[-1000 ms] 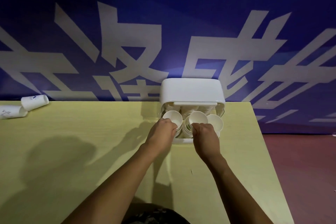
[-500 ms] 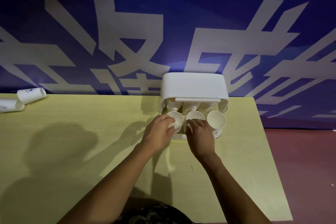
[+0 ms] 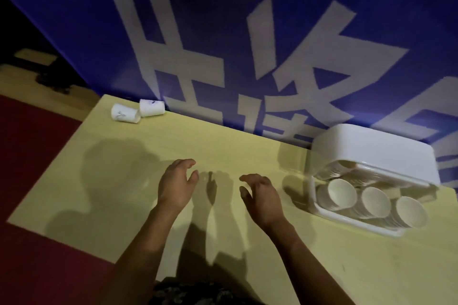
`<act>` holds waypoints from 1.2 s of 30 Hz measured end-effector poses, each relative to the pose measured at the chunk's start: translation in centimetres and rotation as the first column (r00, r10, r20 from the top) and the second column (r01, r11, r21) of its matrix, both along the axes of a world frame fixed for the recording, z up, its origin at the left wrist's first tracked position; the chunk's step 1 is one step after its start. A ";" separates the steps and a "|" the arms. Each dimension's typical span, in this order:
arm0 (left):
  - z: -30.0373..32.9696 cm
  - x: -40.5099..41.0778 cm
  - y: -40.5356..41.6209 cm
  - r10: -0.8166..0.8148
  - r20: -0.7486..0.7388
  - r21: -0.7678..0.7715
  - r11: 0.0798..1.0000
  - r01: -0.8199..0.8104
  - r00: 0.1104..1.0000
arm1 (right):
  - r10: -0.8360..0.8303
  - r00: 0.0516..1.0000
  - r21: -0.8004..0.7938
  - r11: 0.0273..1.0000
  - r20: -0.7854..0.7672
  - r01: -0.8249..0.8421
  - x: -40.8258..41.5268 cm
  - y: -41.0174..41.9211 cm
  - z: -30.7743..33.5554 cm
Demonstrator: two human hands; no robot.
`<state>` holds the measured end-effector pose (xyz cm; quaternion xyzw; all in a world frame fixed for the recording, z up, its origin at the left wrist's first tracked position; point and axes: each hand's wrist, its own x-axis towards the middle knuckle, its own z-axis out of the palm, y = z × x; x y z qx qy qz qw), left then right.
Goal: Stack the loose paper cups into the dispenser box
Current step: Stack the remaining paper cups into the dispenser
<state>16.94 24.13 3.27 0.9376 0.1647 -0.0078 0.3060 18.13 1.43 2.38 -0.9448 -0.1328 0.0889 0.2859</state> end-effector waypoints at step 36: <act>-9.9 19.1 37.0 0.172 -0.171 -0.024 0.984 -0.179 0.970 | 0.225 0.960 -0.357 0.894 -0.163 -0.270 26.1 41.6 -9.0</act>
